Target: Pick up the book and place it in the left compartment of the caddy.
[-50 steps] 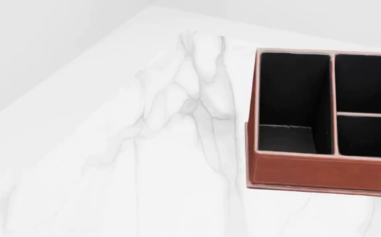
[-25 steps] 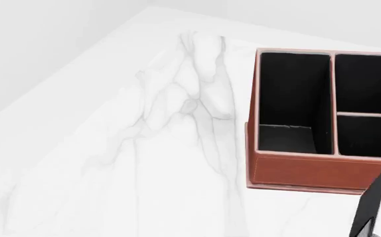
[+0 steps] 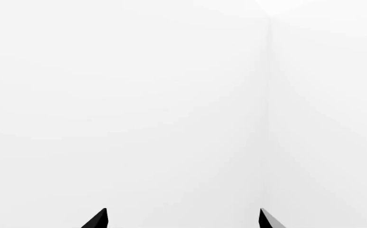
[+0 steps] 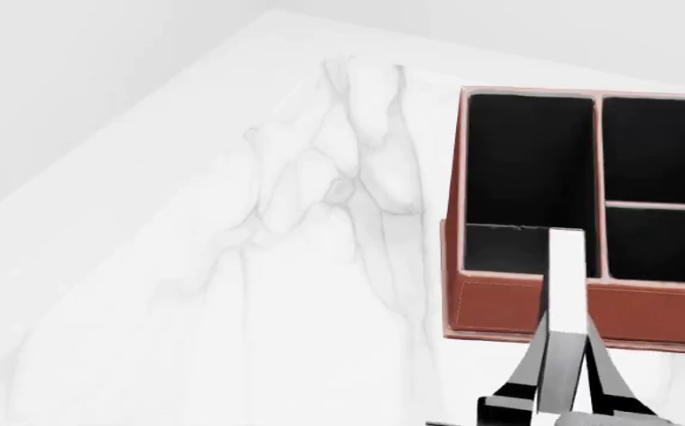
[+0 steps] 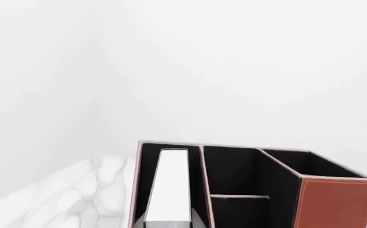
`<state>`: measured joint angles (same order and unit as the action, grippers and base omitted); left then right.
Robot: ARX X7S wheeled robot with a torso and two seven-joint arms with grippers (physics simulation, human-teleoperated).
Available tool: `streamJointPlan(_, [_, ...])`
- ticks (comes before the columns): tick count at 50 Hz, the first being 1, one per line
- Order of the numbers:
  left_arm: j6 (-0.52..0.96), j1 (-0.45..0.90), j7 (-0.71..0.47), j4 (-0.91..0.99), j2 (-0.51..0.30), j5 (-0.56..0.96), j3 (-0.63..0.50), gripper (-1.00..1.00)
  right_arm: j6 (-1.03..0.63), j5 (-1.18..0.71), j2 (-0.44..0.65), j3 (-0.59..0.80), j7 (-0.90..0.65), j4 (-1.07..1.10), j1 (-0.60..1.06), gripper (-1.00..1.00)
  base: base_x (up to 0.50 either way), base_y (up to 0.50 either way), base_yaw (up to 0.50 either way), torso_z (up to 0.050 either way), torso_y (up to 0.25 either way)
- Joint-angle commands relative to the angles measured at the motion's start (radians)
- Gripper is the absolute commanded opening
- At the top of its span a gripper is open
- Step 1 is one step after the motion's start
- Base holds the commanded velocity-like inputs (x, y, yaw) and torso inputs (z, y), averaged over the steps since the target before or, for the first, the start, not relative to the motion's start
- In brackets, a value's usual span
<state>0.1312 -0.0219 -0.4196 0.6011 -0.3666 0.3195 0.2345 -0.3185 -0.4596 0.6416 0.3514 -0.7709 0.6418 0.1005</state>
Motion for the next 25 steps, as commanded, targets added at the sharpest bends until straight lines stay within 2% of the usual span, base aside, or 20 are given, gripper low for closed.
streamJointPlan(1, [0.046,0.032,0.026,-0.032,0.021,-0.002,0.022,1.0,-0.116,0.0,-0.023,-0.006,0.081,-0.033,0.116,-1.0,0.0,0.0,0.0,0.0,0.0])
streamJointPlan(18, [0.044,0.03,0.022,-0.032,0.017,0.001,0.021,1.0,-0.108,0.0,-0.022,-0.006,0.084,-0.033,0.115,-1.0,0.0,0.0,0.0,0.0,0.001])
streamJointPlan(21, [0.045,0.033,0.021,-0.035,0.016,0.001,0.02,1.0,-0.115,-0.01,0.0,-0.032,0.07,0.028,0.117,-1.0,0.0,0.0,0.0,0.0,0.003])
streamJointPlan(25, [0.047,0.039,0.02,-0.042,0.014,0.006,0.023,1.0,-0.208,-0.052,0.033,-0.066,0.02,0.145,0.154,-1.0,0.0,0.0,0.0,0.0,0.0])
